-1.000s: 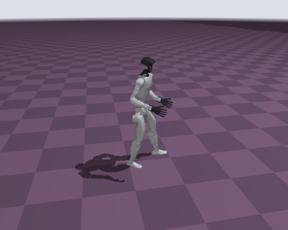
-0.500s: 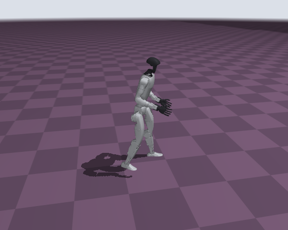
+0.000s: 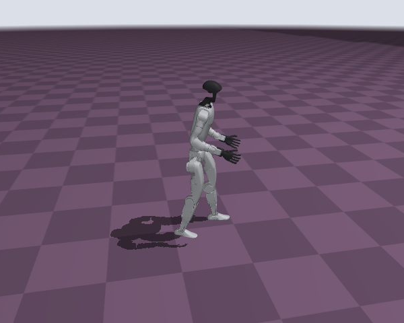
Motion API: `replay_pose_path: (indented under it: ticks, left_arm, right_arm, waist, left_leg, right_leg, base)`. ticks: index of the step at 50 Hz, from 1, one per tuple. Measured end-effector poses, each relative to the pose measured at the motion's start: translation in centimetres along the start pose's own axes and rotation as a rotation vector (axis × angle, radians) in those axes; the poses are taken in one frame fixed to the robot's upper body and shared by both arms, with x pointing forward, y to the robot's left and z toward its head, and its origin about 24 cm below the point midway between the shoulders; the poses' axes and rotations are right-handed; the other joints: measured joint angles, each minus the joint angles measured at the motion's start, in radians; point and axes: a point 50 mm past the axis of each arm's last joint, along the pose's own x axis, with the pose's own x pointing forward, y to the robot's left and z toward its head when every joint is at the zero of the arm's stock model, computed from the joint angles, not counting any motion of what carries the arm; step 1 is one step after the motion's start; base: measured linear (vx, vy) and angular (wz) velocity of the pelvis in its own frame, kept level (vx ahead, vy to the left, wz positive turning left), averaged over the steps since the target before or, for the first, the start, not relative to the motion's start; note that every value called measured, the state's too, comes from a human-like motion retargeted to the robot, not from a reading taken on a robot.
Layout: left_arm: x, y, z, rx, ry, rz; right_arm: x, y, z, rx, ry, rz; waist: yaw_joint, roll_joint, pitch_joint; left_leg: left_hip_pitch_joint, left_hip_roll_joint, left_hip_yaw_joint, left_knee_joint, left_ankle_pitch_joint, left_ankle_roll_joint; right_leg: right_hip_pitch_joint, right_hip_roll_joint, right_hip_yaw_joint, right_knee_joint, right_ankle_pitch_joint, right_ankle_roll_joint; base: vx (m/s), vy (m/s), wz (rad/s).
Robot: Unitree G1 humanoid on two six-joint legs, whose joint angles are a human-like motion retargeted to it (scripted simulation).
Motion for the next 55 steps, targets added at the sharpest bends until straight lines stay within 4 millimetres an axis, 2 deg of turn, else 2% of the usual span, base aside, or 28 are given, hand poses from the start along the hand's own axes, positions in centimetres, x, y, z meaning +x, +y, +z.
replay_pose_path:
  ticks: [6, 10, 13, 18, 22, 25, 29, 35, 38, 41, 46, 50, 52, 55]
  left_arm:
    - [-0.3, -0.5, -0.6, 0.117, 0.011, -0.094]
    - [-0.2, -0.6, -0.9, 0.215, -0.004, -0.12]
    - [-0.2, 0.0, -1.6, 0.246, 0.02, -0.106]
    - [0.1, 1.4, -3.3, 0.282, 0.096, -0.043]
    - [0.4, 2.5, -5.2, 0.257, 0.207, 0.056]
    - [0.5, 2.7, -6.0, 0.159, 0.275, 0.13]
    - [0.8, 1.5, -4.3, 0.021, 0.222, 0.089]
    - [0.7, -0.7, 0.9, -0.026, 0.006, -0.153]
    - [0.4, -1.5, 3.4, -0.009, -0.118, -0.192]
    - [-0.1, -2.3, 5.7, -0.01, -0.23, -0.22]
    - [-0.7, -4.0, 8.6, -0.012, -0.359, -0.322]
    - [-0.3, -5.5, 9.1, 0.045, -0.373, -0.411]
    - [0.4, -6.0, 8.1, 0.123, -0.337, -0.425]
    - [2.0, -5.8, 5.1, 0.315, -0.241, -0.411]
  right_arm:
    - [-0.1, -1.7, -0.7, -0.003, 0.032, -0.06]
    - [0.1, -2.1, -0.9, -0.012, 0.039, -0.076]
    - [0.5, -1.9, -0.6, -0.013, 0.024, -0.064]
    - [1.1, -0.9, -0.2, -0.033, -0.001, -0.04]
    - [1.5, 0.2, -1.4, -0.04, 0.059, -0.024]
    - [1.6, 0.8, -2.3, -0.001, 0.13, -0.017]
    - [1.4, 0.9, -1.7, 0.048, 0.122, -0.002]
    - [1.0, 1.2, -0.2, 0.1, 0.07, 0.125]
    - [1.2, 1.7, 1.0, 0.12, 0.022, 0.168]
    - [1.6, 2.4, 3.2, 0.13, -0.074, 0.209]
    - [2.6, 4.3, 8.6, 0.145, -0.298, 0.299]
    - [3.4, 6.3, 11.9, 0.136, -0.422, 0.353]
    - [4.0, 7.2, 12.0, 0.097, -0.42, 0.354]
    - [5.4, 8.4, 10.0, -0.016, -0.336, 0.333]
  waist:
    - [-0.045, 0.012, 0.002]
    - [-0.037, 0.017, -0.011]
    - [-0.026, 0.017, -0.037]
    - [-0.031, 0.006, -0.098]
    - [-0.052, 0.002, -0.142]
    - [-0.063, 0.003, -0.163]
    - [-0.061, 0.004, -0.178]
    - [-0.037, -0.012, -0.211]
    - [-0.022, -0.025, -0.223]
    - [-0.01, -0.035, -0.228]
    - [0.015, -0.048, -0.235]
    - [0.042, -0.063, -0.249]
    - [0.054, -0.073, -0.26]
    - [0.067, -0.09, -0.271]
  left_leg:
    - [-0.102, 0.019, -0.057, 0.221, -0.075, -0.017]
    - [-0.088, 0.018, -0.055, 0.236, -0.148, 0.001]
    - [-0.044, 0.015, -0.049, 0.167, -0.103, 0.02]
    - [0.02, 0.011, -0.009, 0.063, -0.036, -0.001]
    - [0.058, -0.014, 0.002, -0.003, -0.02, 0.003]
    - [0.069, -0.029, -0.004, -0.024, -0.013, 0.011]
    - [0.071, -0.042, -0.016, -0.034, -0.013, 0.017]
    - [0.088, -0.063, -0.023, -0.077, -0.005, 0.014]
    - [0.094, -0.073, -0.025, -0.077, -0.012, 0.012]
    - [0.094, -0.082, -0.028, -0.063, -0.024, 0.016]
    - [0.092, -0.096, -0.031, -0.034, -0.048, 0.022]
    - [0.088, -0.11, -0.033, -0.012, -0.07, 0.025]
    - [0.083, -0.12, -0.038, -0.004, -0.079, 0.029]
    - [0.076, -0.136, -0.051, 0.005, -0.089, 0.036]
  right_leg:
    - [0.034, 0.0, -0.042, -0.004, -0.01, 0.009]
    - [0.059, 0.005, -0.028, -0.022, -0.011, 0.023]
    - [0.067, 0.01, 0.0, -0.033, -0.006, 0.02]
    - [0.072, 0.007, 0.028, -0.04, -0.006, 0.013]
    - [0.081, -0.007, 0.022, -0.039, -0.012, 0.011]
    - [0.089, -0.016, 0.012, -0.04, -0.013, 0.008]
    - [0.093, -0.024, -0.001, -0.041, -0.014, 0.005]
    - [0.103, -0.037, -0.015, -0.053, -0.014, 0.005]
    - [0.114, -0.046, -0.018, -0.06, -0.016, 0.004]
    - [0.121, -0.056, -0.021, -0.059, -0.018, 0.002]
    - [0.129, -0.073, -0.023, -0.05, -0.022, -0.001]
    - [0.133, -0.09, -0.026, -0.04, -0.03, 0.0]
    - [0.134, -0.1, -0.033, -0.035, -0.035, 0.0]
    - [0.135, -0.114, -0.049, -0.028, -0.043, -0.001]
  base:
    - [-0.05, -0.07, 0.37]
    - [0.02, 0.0, -0.17]
    - [0.06, 0.01, -0.48]
    - [0.08, 0.03, -0.3]
    - [0.07, 0.05, 0.07]
    - [0.06, 0.04, 0.18]
    - [0.02, 0.02, 0.09]
    - [0.04, 0.02, 0.08]
    - [0.06, 0.03, 0.08]
    - [0.05, 0.04, 0.06]
    - [0.05, 0.05, 0.03]
    - [0.07, 0.07, 0.05]
    - [0.08, 0.07, 0.18]
    - [0.08, 0.08, 0.28]
